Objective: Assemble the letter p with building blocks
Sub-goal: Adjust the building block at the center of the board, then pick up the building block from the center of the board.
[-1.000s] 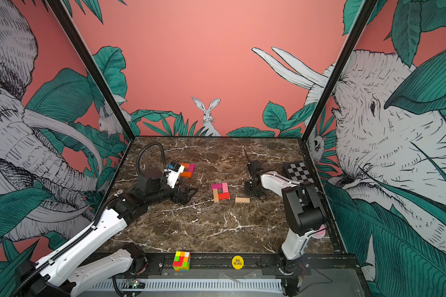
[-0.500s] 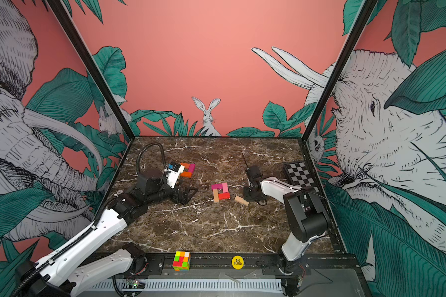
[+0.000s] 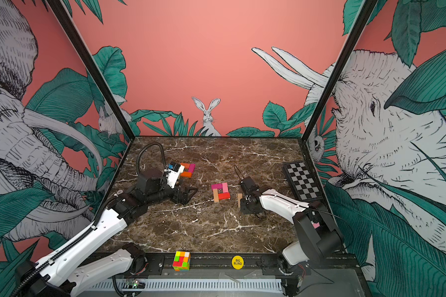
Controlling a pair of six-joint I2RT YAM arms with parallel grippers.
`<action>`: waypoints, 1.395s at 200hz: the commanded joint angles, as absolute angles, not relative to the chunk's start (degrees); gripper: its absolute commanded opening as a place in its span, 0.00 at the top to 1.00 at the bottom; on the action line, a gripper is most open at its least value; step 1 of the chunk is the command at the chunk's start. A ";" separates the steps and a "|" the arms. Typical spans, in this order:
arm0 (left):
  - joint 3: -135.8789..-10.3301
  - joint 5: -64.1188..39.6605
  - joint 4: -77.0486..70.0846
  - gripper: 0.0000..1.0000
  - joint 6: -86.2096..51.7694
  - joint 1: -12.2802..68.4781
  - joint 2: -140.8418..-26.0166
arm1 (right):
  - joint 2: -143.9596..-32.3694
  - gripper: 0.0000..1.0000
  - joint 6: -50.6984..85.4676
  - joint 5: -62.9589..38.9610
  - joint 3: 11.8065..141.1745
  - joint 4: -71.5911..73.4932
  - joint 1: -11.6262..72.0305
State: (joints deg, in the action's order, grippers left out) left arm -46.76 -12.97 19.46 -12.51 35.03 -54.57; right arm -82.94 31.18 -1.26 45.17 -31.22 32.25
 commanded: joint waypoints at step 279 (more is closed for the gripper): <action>-44.67 -9.87 24.70 0.01 -11.01 34.73 -47.32 | -85.55 0.86 39.81 0.94 54.11 -33.83 44.08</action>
State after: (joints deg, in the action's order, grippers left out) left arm -45.58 -11.18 22.52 -11.92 35.03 -49.93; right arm -87.24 34.76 -0.36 55.37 -31.38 41.36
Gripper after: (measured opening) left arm 0.995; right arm 0.241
